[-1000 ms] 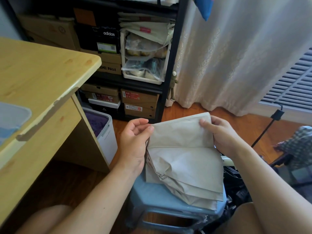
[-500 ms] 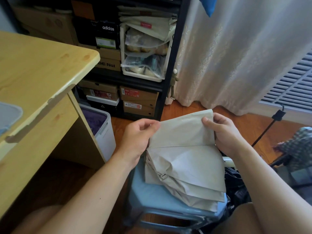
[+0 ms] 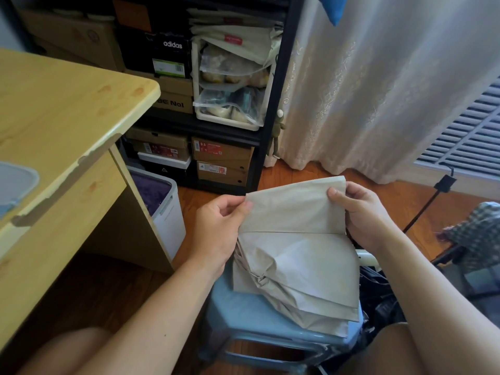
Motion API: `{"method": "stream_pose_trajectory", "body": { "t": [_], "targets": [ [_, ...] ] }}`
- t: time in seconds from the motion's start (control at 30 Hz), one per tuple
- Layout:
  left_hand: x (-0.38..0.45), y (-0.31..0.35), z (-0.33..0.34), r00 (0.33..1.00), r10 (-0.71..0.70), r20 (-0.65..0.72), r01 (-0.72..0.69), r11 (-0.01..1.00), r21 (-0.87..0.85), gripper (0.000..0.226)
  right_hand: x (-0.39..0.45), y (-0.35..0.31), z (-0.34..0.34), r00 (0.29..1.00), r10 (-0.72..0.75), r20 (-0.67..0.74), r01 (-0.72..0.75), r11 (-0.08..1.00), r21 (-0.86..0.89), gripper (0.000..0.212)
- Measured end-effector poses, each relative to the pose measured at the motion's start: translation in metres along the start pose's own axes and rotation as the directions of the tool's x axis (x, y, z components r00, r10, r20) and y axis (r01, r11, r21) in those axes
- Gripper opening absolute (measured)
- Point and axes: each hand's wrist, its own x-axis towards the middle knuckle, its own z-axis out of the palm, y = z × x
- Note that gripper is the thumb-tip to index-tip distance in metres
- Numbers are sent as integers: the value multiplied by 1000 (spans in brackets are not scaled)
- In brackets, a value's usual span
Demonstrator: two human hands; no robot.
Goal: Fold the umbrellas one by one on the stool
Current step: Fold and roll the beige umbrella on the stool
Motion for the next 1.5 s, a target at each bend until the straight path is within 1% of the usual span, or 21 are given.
{"method": "stream_pose_trajectory", "body": {
  "t": [0.03,0.07,0.1,0.13,0.17,0.2,0.23,0.27,0.33,0.4,0.47,0.57,0.87,1.0,1.07,1.13,1.17,1.23,1.3,1.37,1.5],
  "targets": [
    [0,0,0,1000,3,-2,-3,1000,1,7,-2,-4,4,998,-39,-43,34,993,-111,23],
    [-1,1,-1,1000,-2,4,2,1000,-5,7,-5,-11,9,985,-133,-112,98,956,-278,28],
    [-1,2,0,1000,-5,10,5,1000,-7,7,-9,-20,15,948,-285,-140,192,867,-460,33],
    [-1,2,0,1000,-5,18,6,1000,-7,8,-13,-31,24,892,-448,-64,323,729,-604,36],
    [-1,3,0,1000,-4,25,4,1000,-7,8,-18,-42,37,827,-554,96,465,578,-671,37],
    [-1,4,-1,999,-7,31,7,1000,-10,9,-22,-51,52,777,-566,274,572,455,-682,36],
    [-1,5,-1,999,-6,41,6,1000,-8,9,-22,-55,67,746,-512,426,639,370,-675,33],
    [-2,5,-1,999,3,54,-3,1000,0,8,-22,-57,82,729,-438,526,672,311,-673,29],
    [-3,5,-3,997,30,70,-30,999,9,8,-19,-54,102,722,-348,599,687,255,-680,16],
    [-4,5,-4,998,42,57,-42,999,8,8,-15,-53,109,753,-300,586,656,267,-706,7],
    [-3,4,-5,997,66,48,-68,997,31,7,-14,-52,109,787,-274,553,617,330,-714,2],
    [-2,5,-6,993,97,61,-101,992,70,7,-16,-49,109,807,-258,531,590,401,-701,10],
    [-1,8,-6,994,98,58,-104,988,114,9,-15,-48,113,790,-275,547,608,457,-649,17],
    [-1,6,-6,988,131,77,-141,979,147,7,-13,-48,112,756,-293,585,652,407,-639,11],
    [1,5,-7,989,132,59,-140,979,150,7,-11,-51,108,751,-298,590,657,427,-621,4],
    [2,3,-9,993,107,44,-111,986,125,4,-9,-57,99,774,-255,580,625,458,-632,3],
    [2,3,-9,995,91,48,-96,988,123,4,-8,-60,95,785,-234,574,611,446,-654,2],
    [2,5,-8,992,89,91,-101,986,136,3,-5,-61,87,779,-245,577,625,374,-685,3],
    [2,11,-7,977,149,152,-177,964,196,5,-5,-59,87,725,-310,615,687,269,-675,5],
    [4,17,-6,953,234,195,-286,907,309,7,-4,-53,89,662,-369,653,741,189,-645,4],
    [7,22,-8,895,387,224,-447,755,479,15,-5,-48,92,631,-394,669,757,125,-641,3]
  ]
}}
